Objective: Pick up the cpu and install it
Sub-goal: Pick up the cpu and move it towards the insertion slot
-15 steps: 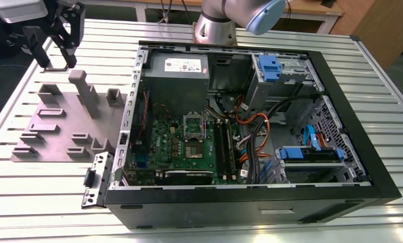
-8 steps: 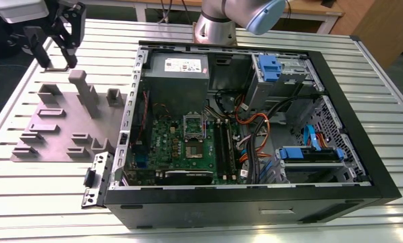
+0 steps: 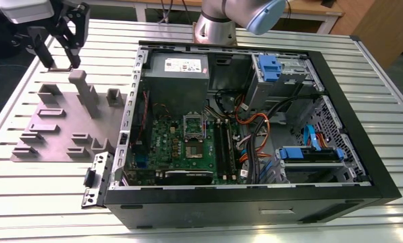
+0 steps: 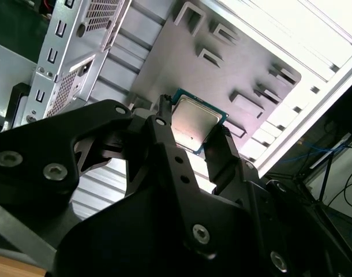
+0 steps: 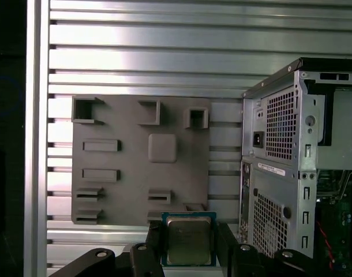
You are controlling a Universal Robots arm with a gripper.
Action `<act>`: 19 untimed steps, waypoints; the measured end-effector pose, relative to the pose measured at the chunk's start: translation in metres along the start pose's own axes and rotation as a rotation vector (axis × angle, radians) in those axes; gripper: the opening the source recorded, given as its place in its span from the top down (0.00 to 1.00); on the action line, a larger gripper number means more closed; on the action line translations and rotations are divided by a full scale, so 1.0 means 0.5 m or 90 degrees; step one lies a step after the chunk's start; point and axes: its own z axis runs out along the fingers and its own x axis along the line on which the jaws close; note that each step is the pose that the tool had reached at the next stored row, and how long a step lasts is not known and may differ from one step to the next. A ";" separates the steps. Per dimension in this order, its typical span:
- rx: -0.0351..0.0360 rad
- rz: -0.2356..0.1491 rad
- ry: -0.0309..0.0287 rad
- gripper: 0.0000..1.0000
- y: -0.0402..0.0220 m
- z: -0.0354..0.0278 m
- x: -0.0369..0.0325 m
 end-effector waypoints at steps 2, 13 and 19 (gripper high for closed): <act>0.0000 0.000 0.0000 0.53 0.000 0.000 -0.002; 0.0000 0.000 0.0000 0.53 0.000 0.000 -0.014; 0.0000 0.000 0.0000 0.53 0.000 0.000 -0.020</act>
